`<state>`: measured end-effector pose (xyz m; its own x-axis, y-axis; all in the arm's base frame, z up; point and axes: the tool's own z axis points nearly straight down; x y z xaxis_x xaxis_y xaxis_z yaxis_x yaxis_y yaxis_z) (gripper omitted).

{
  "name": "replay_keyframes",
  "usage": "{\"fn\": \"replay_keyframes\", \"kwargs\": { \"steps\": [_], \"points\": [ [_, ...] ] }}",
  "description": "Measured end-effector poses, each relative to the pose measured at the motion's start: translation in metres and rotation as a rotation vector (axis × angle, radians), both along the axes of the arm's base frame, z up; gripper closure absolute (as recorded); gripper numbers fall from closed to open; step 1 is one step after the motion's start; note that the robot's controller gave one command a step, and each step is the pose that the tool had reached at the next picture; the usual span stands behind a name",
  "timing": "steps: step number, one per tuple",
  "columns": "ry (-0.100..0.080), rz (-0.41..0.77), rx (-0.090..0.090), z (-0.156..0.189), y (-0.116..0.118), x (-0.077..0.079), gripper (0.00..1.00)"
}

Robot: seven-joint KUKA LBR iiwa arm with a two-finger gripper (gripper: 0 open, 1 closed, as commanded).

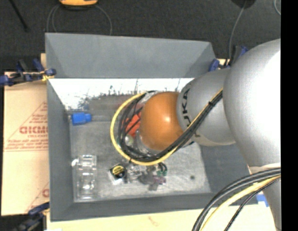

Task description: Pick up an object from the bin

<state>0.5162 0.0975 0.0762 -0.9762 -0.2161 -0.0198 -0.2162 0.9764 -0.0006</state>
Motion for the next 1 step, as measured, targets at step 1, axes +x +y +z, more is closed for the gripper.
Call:
{"fn": "replay_keyframes", "kwargs": {
  "steps": [1],
  "points": [
    [0.015,0.000,-0.002,-0.0033,-0.0004,-0.0044,0.00]
  ]
}}
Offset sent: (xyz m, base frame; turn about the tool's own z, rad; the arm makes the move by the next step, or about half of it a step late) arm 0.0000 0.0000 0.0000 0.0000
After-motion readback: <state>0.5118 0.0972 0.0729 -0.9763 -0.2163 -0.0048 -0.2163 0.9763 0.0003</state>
